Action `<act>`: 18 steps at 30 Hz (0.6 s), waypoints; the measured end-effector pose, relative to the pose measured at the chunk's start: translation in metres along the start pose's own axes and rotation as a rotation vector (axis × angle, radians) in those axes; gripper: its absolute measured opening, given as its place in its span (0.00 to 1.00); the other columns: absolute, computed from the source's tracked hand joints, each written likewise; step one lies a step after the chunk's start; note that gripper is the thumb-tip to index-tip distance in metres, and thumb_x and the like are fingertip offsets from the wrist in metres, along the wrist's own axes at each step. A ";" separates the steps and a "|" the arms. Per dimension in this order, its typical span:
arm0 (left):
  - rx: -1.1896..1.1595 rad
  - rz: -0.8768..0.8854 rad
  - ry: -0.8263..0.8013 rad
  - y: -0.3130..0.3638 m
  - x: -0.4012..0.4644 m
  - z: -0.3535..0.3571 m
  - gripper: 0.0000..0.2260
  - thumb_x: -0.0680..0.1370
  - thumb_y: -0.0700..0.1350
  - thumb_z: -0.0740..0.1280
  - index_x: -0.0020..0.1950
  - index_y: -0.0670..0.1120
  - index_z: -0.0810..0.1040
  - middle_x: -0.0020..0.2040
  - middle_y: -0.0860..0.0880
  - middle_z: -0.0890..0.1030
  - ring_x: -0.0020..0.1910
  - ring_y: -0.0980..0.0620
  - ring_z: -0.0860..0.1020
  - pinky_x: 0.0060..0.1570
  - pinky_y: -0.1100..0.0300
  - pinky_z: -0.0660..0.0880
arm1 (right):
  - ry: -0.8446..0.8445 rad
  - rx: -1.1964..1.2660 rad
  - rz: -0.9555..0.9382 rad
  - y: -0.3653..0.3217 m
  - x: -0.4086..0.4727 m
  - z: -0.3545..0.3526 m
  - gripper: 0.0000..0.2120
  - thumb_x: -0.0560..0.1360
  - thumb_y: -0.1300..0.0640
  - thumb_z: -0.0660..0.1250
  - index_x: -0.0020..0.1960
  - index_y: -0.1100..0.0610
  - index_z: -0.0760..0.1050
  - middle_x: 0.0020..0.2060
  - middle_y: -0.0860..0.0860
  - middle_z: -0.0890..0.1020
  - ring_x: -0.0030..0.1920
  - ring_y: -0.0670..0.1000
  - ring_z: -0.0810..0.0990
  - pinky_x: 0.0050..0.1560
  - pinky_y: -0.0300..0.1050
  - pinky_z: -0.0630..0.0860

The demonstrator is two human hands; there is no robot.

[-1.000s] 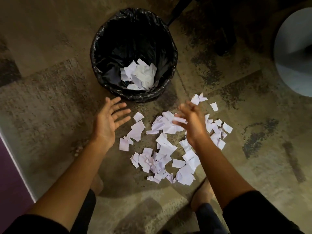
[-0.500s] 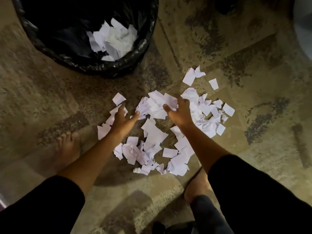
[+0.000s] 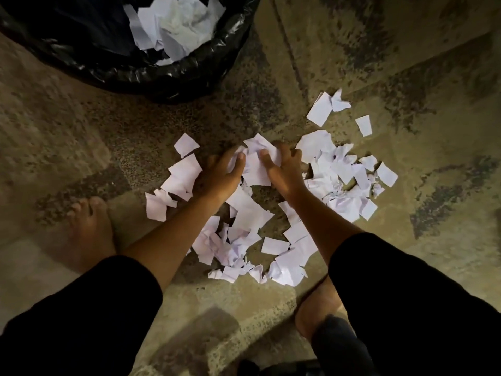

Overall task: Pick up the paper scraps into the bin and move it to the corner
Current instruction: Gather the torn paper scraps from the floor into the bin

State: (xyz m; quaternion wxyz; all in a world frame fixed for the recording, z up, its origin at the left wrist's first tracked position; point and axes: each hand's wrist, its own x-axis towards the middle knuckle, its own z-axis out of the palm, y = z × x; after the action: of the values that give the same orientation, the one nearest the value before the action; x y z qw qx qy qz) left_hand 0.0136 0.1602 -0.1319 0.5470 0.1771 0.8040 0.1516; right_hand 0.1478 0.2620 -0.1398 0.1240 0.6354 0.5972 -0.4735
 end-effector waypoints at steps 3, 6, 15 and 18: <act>0.060 -0.018 0.035 0.010 -0.002 0.008 0.23 0.85 0.67 0.51 0.78 0.65 0.69 0.79 0.45 0.66 0.75 0.40 0.70 0.66 0.52 0.67 | -0.019 0.078 -0.057 -0.005 -0.004 0.007 0.31 0.81 0.39 0.70 0.78 0.52 0.69 0.76 0.59 0.67 0.74 0.61 0.72 0.71 0.55 0.75; 0.009 -0.033 0.062 0.018 -0.010 0.010 0.22 0.88 0.62 0.51 0.80 0.60 0.70 0.81 0.46 0.66 0.77 0.42 0.69 0.66 0.55 0.65 | -0.029 0.120 -0.081 -0.002 -0.007 0.011 0.35 0.77 0.40 0.76 0.78 0.52 0.72 0.75 0.59 0.72 0.73 0.59 0.73 0.72 0.53 0.75; -0.502 -0.095 0.036 0.037 -0.056 0.001 0.26 0.89 0.59 0.46 0.77 0.52 0.77 0.73 0.50 0.78 0.70 0.50 0.76 0.38 0.72 0.79 | -0.097 0.301 -0.080 0.001 -0.044 -0.008 0.22 0.79 0.52 0.76 0.71 0.54 0.77 0.56 0.42 0.82 0.58 0.41 0.81 0.61 0.45 0.81; -0.601 -0.124 0.007 0.045 -0.075 -0.010 0.29 0.87 0.66 0.44 0.70 0.59 0.81 0.61 0.58 0.83 0.60 0.54 0.82 0.47 0.60 0.83 | -0.125 0.357 -0.081 -0.006 -0.066 -0.021 0.20 0.81 0.51 0.75 0.70 0.49 0.77 0.55 0.36 0.81 0.56 0.34 0.79 0.53 0.32 0.76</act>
State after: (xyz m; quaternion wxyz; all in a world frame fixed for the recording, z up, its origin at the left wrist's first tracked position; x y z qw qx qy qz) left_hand 0.0345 0.1658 -0.0471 0.5804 -0.0425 0.7342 0.3496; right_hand 0.1626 0.2364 -0.0772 0.0272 0.5920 0.5201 -0.6151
